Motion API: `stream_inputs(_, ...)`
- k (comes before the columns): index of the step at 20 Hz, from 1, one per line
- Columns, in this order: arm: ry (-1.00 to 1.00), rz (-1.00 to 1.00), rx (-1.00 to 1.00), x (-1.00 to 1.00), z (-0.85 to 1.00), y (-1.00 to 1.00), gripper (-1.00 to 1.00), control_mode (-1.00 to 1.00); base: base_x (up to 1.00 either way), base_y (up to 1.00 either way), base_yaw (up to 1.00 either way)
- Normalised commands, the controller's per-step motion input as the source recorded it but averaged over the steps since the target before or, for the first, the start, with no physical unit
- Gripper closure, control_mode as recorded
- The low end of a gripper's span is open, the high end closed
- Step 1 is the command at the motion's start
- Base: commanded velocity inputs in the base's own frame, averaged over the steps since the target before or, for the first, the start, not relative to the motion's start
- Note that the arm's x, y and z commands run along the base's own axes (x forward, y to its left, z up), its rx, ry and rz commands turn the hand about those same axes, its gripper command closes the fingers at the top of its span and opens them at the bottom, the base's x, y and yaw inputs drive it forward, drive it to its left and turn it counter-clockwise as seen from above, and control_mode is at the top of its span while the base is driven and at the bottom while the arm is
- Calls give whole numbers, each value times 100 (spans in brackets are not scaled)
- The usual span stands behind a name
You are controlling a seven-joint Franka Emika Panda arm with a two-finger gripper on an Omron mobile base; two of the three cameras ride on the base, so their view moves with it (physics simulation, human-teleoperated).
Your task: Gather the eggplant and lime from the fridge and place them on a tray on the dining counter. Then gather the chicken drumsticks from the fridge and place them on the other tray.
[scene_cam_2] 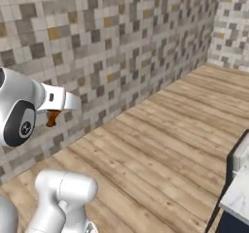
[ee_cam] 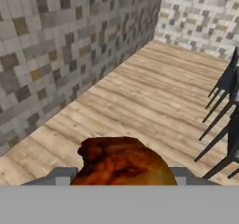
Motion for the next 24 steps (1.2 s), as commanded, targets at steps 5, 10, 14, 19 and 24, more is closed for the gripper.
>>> stream_inputs(5, 0, 0, 0, 0, 0, 0, 100, 100, 100, 79, -54)
stream_inputs(10, 0, 0, 0, 0, 0, 0, 100, 100, 100, 48, -40)
stream_inputs(14, 0, 0, 0, 0, 0, 0, 100, 100, 100, 4, -13)
stream_inputs(19, 0, 0, 0, 0, 0, 0, 100, 100, 100, 0, -1)
stream_inputs(24, 0, 0, 0, 0, 0, 0, 100, 100, 100, 1, 0)
